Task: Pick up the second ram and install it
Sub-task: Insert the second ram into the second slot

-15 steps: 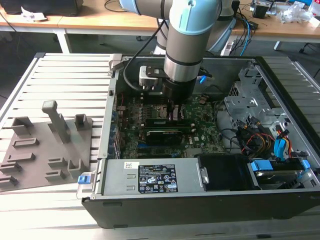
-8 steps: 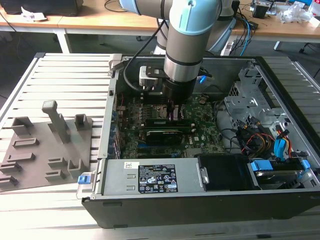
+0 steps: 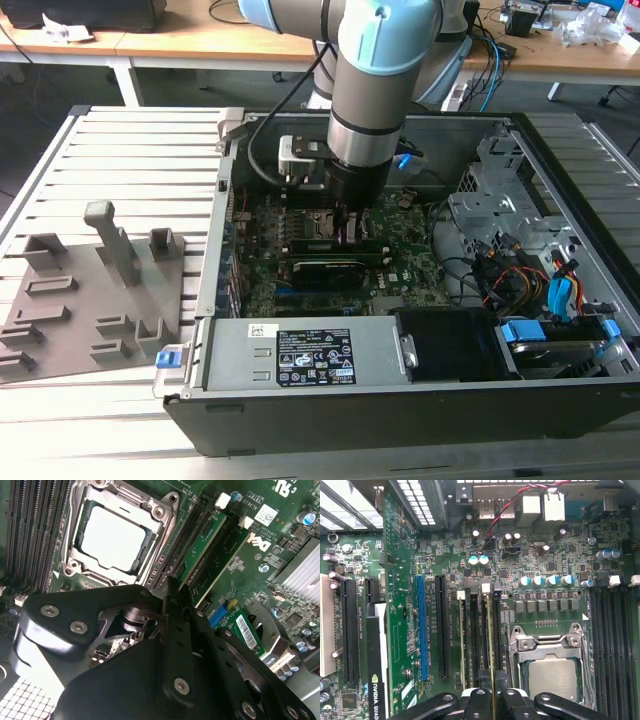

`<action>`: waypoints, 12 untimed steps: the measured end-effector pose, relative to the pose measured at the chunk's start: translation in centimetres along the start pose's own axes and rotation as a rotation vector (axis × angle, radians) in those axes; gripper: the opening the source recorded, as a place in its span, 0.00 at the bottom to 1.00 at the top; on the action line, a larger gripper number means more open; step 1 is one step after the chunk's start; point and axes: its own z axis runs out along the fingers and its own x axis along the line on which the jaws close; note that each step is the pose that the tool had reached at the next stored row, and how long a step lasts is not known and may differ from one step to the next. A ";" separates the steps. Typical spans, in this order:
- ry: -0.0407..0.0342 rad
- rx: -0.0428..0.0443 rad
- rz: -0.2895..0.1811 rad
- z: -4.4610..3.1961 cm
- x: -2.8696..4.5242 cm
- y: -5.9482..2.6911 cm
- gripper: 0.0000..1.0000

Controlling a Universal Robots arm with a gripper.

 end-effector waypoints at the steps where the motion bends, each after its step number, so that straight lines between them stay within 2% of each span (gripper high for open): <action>1: 0.0000 0.0000 0.000 0.08 0.00 0.00 0.14; 5: -0.0001 0.0000 0.000 0.11 0.00 0.00 0.14; 6: 0.0000 -0.0001 0.000 0.12 0.00 0.00 0.15; 7: 0.0000 -0.0001 0.000 0.13 0.01 0.00 0.22; 8: -0.0002 0.0002 0.000 -0.08 -0.01 0.00 0.22; 9: -0.0001 0.0002 0.000 -1.49 -0.16 0.06 0.22; 12: 0.0028 0.0005 0.000 -3.80 -0.81 0.19 0.20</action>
